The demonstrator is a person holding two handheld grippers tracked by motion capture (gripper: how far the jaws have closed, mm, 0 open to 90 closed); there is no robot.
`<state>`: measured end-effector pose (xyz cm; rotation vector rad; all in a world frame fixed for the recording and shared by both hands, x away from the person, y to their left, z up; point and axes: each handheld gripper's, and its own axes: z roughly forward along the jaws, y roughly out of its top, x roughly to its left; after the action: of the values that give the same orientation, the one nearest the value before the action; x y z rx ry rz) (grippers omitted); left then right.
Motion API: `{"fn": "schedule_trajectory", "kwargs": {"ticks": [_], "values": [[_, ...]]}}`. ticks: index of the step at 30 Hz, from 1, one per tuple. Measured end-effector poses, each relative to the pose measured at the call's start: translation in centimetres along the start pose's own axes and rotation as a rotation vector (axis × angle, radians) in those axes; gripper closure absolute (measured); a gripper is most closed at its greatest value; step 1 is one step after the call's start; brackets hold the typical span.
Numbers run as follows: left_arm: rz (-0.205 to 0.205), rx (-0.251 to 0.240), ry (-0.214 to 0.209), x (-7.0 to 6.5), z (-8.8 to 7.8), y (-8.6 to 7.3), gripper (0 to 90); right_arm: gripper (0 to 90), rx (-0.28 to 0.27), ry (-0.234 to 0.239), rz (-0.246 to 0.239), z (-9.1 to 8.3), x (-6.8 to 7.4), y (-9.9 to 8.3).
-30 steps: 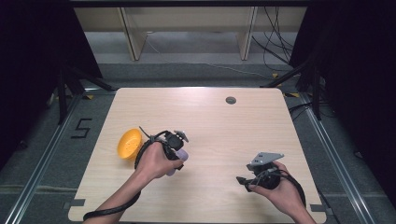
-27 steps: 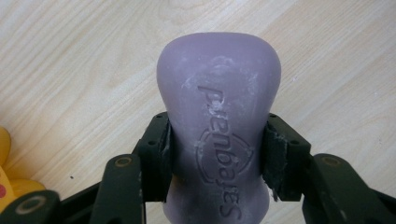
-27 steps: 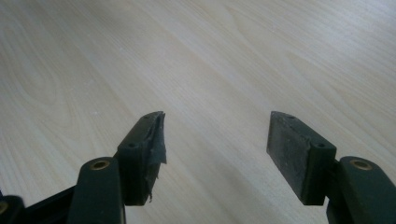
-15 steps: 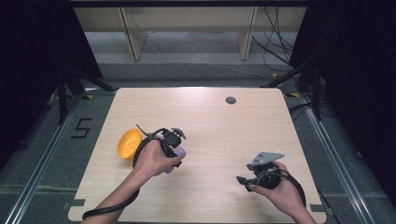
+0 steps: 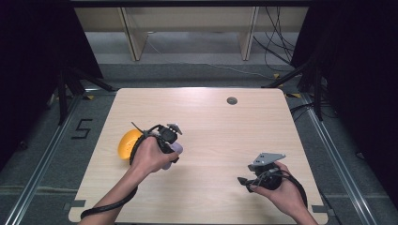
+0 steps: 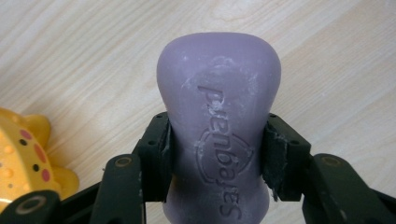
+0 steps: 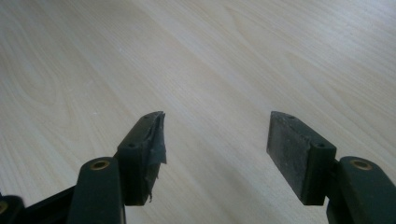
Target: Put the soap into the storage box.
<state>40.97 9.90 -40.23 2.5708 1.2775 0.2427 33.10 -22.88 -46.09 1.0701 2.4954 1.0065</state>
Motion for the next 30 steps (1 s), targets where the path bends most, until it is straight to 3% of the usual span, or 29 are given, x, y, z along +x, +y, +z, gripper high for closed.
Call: {"fn": "schedule_trajectory", "kwargs": {"ticks": [1, 8, 9, 13, 15, 17, 18, 20, 22, 28, 29, 30], "values": [[0.003, 0.001, 0.004, 0.2, 0.0, 0.0, 49.2, 37.4, 0.021, 0.004, -0.008, -0.2, -0.1, 0.1], [-0.028, 0.0, 0.01, 1.2, -0.2, -0.1, 49.2, 37.4, 0.016, 0.01, -0.02, -0.2, -0.2, 0.2], [-0.03, 0.0, 0.012, 1.3, -0.3, -0.1, 49.2, 37.4, 0.009, 0.004, -0.042, -0.1, -0.3, 0.1], [-0.068, -0.001, 0.015, 1.5, -0.5, -0.1, 49.2, 37.4, 0.015, 0.003, -0.017, -0.1, -0.1, 0.1], [-0.049, 0.003, 0.022, 1.8, -0.6, -0.1, 49.2, 37.4, 0.034, 0.01, 0.0, -0.3, 0.0, 0.1], [-0.065, 0.006, 0.028, 1.9, -0.7, 0.0, 49.2, 37.4, 0.038, 0.008, -0.02, -0.3, -0.2, 0.2], [-0.059, 0.009, 0.03, 2.1, -0.7, 0.0, 49.2, 37.4, 0.01, 0.0, -0.028, -0.1, -0.2, 0.1], [-0.104, 0.004, 0.028, 2.1, -0.6, -0.1, 49.2, 37.4, 0.013, 0.002, -0.014, -0.1, -0.1, 0.1], [-0.084, 0.012, 0.032, 2.5, -0.7, -0.1, 49.2, 37.4, 0.011, 0.002, -0.018, -0.1, -0.2, 0.1], [-0.119, 0.014, 0.037, 3.3, -0.8, -0.2, 49.2, 37.4, 0.012, 0.0, -0.027, -0.1, -0.2, 0.1], [-0.122, 0.022, 0.039, 3.5, -0.8, -0.2, 49.2, 37.4, 0.017, 0.003, -0.011, -0.1, -0.1, 0.1], [-0.137, 0.004, 0.045, 3.6, -0.8, -0.3, 49.2, 37.4, 0.012, 0.004, -0.032, -0.1, -0.2, 0.1]]}}
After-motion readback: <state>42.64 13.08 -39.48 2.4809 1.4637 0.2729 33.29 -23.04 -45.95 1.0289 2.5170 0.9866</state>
